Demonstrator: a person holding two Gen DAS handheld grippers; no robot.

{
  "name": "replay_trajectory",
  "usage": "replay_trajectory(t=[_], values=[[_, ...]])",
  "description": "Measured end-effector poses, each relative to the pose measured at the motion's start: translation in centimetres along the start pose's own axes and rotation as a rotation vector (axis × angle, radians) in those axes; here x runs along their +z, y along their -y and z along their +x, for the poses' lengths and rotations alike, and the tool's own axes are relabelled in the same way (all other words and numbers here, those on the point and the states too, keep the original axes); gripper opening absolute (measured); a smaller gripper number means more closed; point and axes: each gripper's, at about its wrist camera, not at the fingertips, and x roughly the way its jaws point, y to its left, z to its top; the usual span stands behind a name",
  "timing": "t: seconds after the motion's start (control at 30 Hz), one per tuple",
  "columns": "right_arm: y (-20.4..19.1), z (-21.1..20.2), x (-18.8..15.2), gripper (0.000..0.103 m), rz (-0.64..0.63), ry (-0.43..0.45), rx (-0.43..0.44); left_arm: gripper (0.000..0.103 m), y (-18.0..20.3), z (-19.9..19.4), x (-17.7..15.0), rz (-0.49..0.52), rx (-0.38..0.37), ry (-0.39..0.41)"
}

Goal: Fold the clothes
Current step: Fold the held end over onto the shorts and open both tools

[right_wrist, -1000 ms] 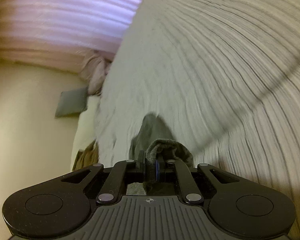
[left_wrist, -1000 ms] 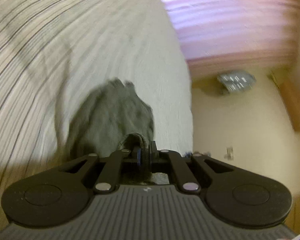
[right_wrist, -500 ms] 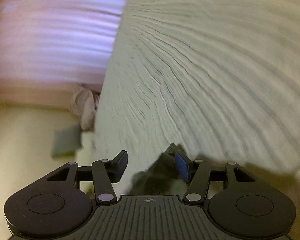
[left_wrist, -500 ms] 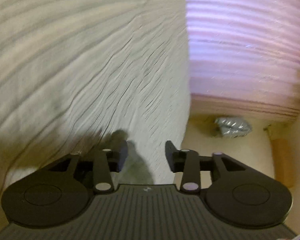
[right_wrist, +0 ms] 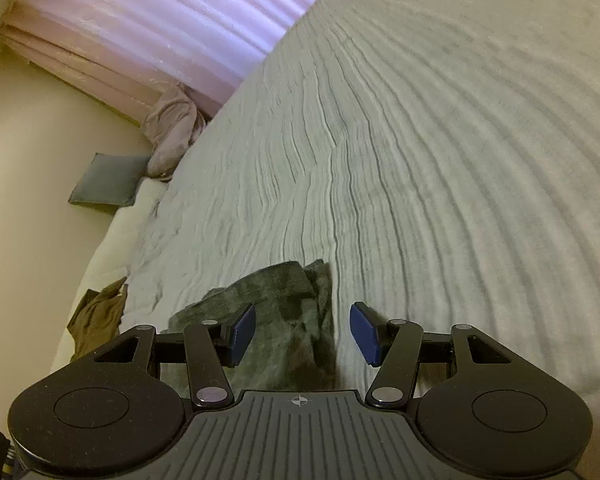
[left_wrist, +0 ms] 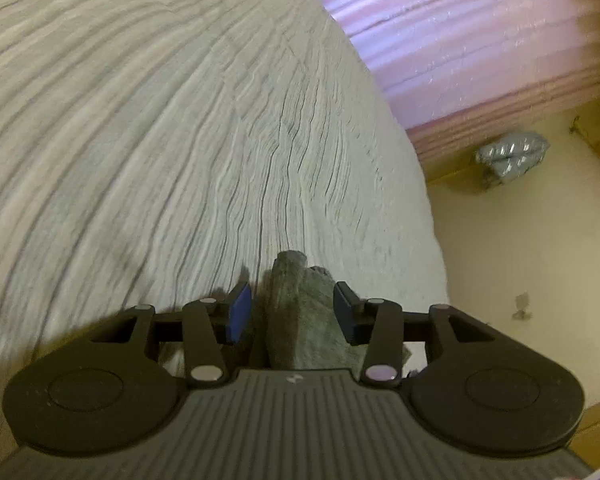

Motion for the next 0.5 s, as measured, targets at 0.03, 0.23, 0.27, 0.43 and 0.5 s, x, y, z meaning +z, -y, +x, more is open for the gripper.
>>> replay_trajectory(t=[0.03, 0.23, 0.27, 0.43, 0.5], values=[[0.2, 0.5, 0.1, 0.056, 0.007, 0.002, 0.003, 0.014, 0.2, 0.3, -0.1, 0.017, 0.001, -0.004], [0.3, 0.4, 0.8, 0.004, 0.007, 0.057, 0.062, 0.0, 1.8, -1.1, -1.1, 0.124, -0.069, 0.078], [-0.2, -0.1, 0.9, 0.004, -0.023, 0.084, 0.071, 0.0, 2.2, -1.4, -1.2, 0.15, -0.082, 0.096], [-2.2, -1.3, 1.2, 0.004, -0.13, 0.178, 0.063, 0.0, 3.2, -1.6, -1.5, 0.212, -0.094, 0.151], [-2.5, -0.6, 1.2, 0.004, -0.149, 0.166, 0.026, 0.0, 3.0, -1.0, -1.6, 0.212, -0.063, 0.134]])
